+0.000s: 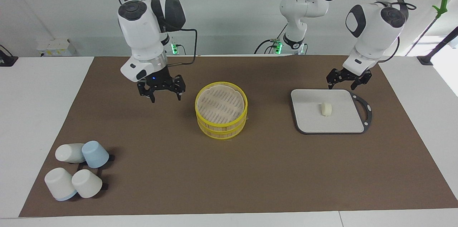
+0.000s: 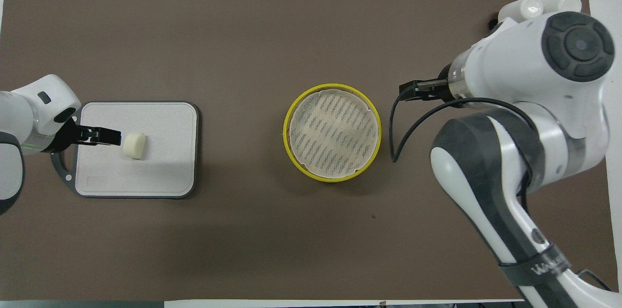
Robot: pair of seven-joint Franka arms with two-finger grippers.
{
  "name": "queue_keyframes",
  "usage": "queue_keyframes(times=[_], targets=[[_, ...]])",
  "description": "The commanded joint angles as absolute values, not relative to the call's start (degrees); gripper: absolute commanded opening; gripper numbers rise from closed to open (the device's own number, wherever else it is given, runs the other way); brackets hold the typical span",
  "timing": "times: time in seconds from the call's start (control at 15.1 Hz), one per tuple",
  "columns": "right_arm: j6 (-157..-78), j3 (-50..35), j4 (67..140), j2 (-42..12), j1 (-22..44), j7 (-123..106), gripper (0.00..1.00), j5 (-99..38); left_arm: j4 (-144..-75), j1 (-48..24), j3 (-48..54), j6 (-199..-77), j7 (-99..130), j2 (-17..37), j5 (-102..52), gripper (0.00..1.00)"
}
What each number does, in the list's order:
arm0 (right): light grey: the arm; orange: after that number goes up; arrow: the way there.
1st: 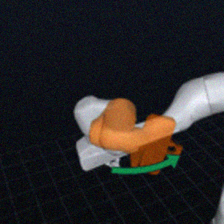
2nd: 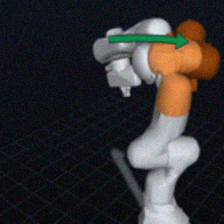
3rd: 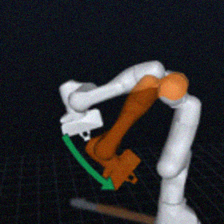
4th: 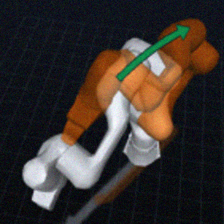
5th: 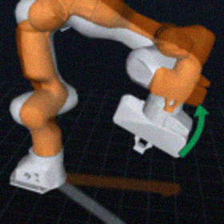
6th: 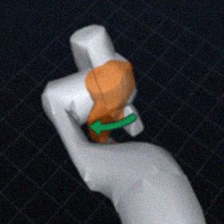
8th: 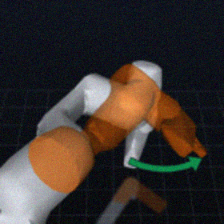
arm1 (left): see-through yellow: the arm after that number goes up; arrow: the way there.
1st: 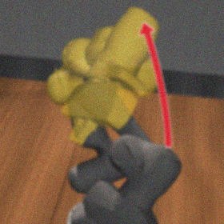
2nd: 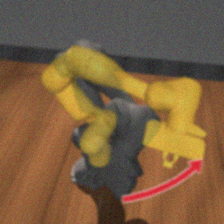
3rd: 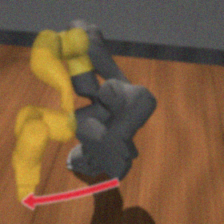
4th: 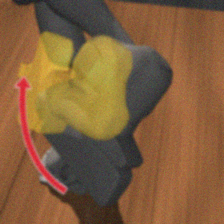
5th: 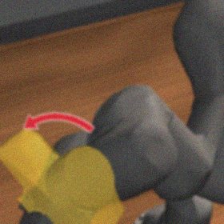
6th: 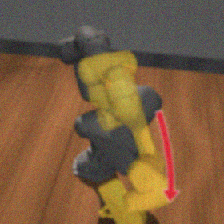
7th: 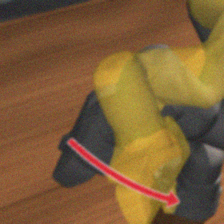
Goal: Place bun in steamer
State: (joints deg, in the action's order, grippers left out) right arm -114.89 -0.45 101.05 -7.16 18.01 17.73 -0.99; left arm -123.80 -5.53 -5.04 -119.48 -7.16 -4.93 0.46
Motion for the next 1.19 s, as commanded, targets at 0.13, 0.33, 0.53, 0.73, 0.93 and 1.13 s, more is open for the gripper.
queue_keyframes(times=[0.13,0.33,0.53,0.73,0.93,1.13], targets=[[-109.43,-0.18,84.75,-19.50,27.58,33.11,1.00,-1.32,-131.04,-4.48,-5.01,-131.47,-12.57,-0.72,0.18,1.00],[-105.84,0.26,75.19,-27.21,32.76,40.58,1.00,-0.53,-132.09,-4.75,-4.92,-135.34,-12.74,1.75,0.18,1.00],[-107.30,0.18,72.42,-31.02,36.46,44.73,1.00,0.08,-134.47,-5.18,-4.92,-140.09,-12.83,2.63,0.18,1.00],[-110.12,0.00,74.61,-30.94,37.53,44.56,1.00,0.35,-134.47,-5.27,-4.83,-141.15,-13.18,3.51,0.09,1.00],[-112.31,-0.09,77.33,-31.03,38.32,44.47,1.00,0.62,-134.47,-5.36,-4.83,-142.11,-13.18,4.39,0.09,0.84],[-114.17,-0.09,79.89,-30.94,38.93,44.47,0.99,0.62,-134.39,-5.36,-4.83,-142.21,-13.18,4.75,0.09,0.55]])
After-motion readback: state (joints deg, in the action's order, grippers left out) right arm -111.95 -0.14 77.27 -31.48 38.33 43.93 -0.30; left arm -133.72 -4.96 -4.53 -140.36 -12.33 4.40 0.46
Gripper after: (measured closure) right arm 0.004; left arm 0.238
